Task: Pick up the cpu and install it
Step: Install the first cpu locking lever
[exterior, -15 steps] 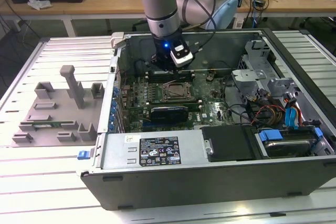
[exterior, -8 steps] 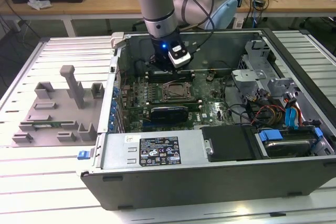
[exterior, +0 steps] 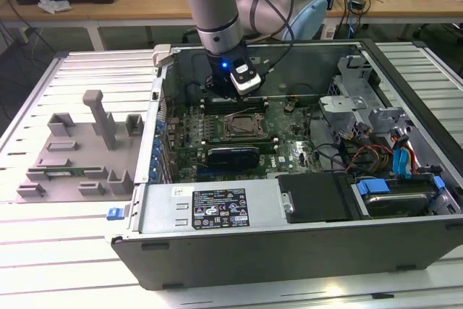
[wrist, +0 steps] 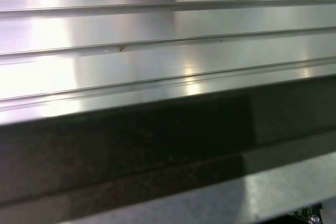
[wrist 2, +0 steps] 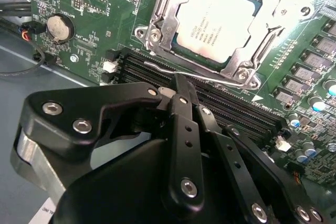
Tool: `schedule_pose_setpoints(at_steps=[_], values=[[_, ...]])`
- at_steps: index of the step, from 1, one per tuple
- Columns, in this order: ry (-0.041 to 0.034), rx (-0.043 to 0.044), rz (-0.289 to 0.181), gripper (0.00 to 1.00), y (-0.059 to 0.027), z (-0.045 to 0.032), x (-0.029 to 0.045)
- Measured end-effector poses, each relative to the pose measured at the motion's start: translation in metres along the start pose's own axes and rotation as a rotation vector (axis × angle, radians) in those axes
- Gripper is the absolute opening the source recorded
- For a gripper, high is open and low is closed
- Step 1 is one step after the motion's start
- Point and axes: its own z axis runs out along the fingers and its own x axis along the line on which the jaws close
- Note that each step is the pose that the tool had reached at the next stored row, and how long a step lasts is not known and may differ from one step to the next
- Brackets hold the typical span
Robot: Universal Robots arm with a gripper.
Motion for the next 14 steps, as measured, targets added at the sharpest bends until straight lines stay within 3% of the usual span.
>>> schedule_pose_setpoints(at_steps=[9,13,14], values=[[-0.0069,0.0032,0.000,0.11,-0.0023,0.0011,-0.0001],[-0.0186,0.0021,0.002,0.11,-0.0027,0.0036,0.0005],[-0.0268,0.0013,0.003,0.11,-0.0030,0.0058,0.0009]])
